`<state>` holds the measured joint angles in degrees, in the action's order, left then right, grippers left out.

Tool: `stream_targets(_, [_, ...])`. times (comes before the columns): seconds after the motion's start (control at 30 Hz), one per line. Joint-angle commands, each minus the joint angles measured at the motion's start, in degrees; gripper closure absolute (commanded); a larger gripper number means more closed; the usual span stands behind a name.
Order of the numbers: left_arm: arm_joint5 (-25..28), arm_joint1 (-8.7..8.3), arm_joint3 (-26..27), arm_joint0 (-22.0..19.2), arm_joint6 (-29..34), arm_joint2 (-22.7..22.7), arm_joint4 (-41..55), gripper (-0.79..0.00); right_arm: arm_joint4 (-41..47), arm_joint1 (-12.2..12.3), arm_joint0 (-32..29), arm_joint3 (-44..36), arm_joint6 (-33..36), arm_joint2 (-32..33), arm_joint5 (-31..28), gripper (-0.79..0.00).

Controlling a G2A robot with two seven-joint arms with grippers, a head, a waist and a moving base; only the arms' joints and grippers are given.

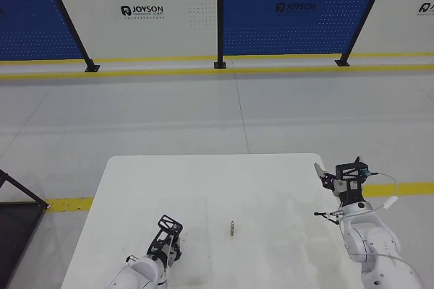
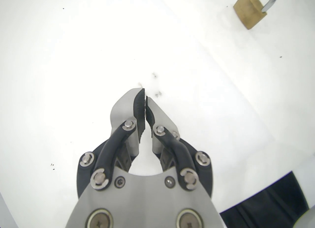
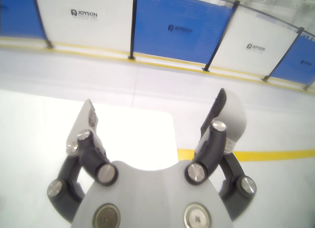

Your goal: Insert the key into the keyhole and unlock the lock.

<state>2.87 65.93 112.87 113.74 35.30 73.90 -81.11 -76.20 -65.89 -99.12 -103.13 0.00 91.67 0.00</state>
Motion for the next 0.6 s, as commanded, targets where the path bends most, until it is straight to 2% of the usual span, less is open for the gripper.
stream_targets(0.0, [0.8,-0.07,0.3,0.5,0.1,0.7,2.0,0.000,0.0,0.0,0.0,0.0,0.0,0.0,0.0,-0.785])
stream_targets(0.17, [2.2,-0.34,0.8,0.8,0.8,2.9,4.6,0.000,0.0,0.0,0.0,0.0,0.0,0.0,0.0,-0.785])
stream_targets(0.3, [2.4,-0.47,1.9,1.6,-1.8,4.2,5.7,0.000,0.0,0.0,0.0,0.0,0.0,0.0,0.0,-0.785])
stream_targets(0.43, [4.5,-0.60,3.8,2.6,-9.0,6.3,9.0,0.000,0.0,0.0,0.0,0.0,0.0,0.0,0.0,-0.785])
stream_targets(0.57, [11.7,-0.85,3.7,3.7,-19.1,9.1,15.7,0.000,0.0,0.0,0.0,0.0,0.0,0.0,0.0,-0.785])
